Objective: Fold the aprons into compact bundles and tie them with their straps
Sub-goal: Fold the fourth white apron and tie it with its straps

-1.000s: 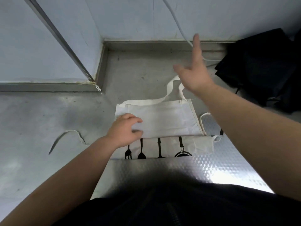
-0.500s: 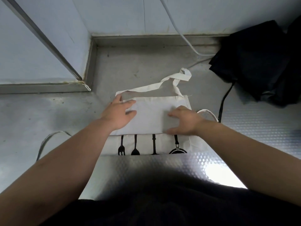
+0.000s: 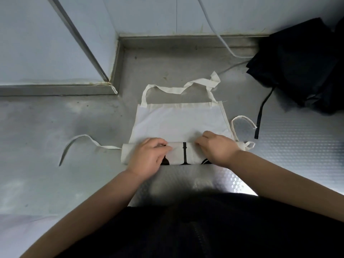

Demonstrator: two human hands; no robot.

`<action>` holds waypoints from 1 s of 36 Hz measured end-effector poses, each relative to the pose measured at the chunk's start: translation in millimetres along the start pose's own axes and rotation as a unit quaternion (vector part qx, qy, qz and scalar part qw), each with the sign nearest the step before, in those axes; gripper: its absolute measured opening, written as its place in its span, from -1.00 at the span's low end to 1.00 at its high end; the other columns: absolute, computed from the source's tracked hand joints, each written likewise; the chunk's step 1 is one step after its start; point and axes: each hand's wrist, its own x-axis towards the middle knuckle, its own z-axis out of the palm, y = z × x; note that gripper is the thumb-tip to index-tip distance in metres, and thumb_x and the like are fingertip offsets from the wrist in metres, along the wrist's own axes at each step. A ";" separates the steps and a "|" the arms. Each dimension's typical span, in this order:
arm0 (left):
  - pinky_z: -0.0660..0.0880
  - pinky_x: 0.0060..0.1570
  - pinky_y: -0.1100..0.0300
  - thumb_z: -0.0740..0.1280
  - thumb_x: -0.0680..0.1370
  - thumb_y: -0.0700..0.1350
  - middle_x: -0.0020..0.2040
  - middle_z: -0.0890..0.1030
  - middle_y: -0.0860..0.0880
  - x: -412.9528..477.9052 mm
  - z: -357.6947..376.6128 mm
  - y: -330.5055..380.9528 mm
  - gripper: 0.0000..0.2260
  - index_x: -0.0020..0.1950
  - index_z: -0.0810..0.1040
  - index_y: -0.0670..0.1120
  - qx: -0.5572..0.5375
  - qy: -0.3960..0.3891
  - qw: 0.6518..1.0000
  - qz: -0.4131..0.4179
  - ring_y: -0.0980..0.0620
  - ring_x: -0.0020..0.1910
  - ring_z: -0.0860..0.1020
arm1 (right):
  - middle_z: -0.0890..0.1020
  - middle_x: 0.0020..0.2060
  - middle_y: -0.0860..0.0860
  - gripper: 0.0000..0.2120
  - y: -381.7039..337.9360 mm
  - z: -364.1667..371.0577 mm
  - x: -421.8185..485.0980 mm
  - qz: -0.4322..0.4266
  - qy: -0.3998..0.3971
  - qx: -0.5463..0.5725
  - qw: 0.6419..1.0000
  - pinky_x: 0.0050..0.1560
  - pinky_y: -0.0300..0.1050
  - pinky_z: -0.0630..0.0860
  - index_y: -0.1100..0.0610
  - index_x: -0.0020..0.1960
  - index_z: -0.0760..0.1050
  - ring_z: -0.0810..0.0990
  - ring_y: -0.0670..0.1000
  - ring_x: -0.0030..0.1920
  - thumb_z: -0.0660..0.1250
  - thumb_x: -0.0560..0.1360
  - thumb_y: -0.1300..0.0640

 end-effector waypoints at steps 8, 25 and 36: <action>0.22 0.37 0.06 0.23 0.26 0.44 0.35 0.36 0.07 -11.4 -17.3 7.8 -0.21 0.41 0.36 0.08 0.072 -0.171 0.982 -0.043 0.02 0.35 0.30 | 0.23 0.41 0.01 -0.19 1.7 6.1 -16.6 -0.031 -0.044 -0.060 0.997 0.38 -0.08 0.13 0.00 0.53 0.05 0.25 0.06 0.38 0.18 0.43 -0.38; 0.06 0.35 0.07 0.09 0.63 -0.01 0.39 0.34 0.05 55.4 -29.2 -2.5 -0.61 0.46 0.18 0.15 0.268 -0.156 0.949 -0.061 -0.01 0.37 0.26 | 0.39 0.29 0.04 -0.59 11.0 -24.0 20.2 0.030 -0.006 -0.115 0.993 0.31 -0.04 0.20 -0.04 0.41 0.20 0.36 0.11 0.29 0.10 0.58 0.15; -0.29 0.43 0.06 -0.12 0.37 0.45 0.56 -0.04 0.01 24.2 -14.4 -10.5 -0.21 0.54 0.00 0.14 0.145 -0.219 0.963 -0.054 0.00 0.53 -0.13 | -0.05 0.52 0.03 -0.18 25.4 -4.1 7.6 -0.012 -0.051 -0.037 0.998 0.42 -0.13 -0.35 -0.03 0.55 -0.08 -0.03 0.05 0.52 0.09 0.45 -0.41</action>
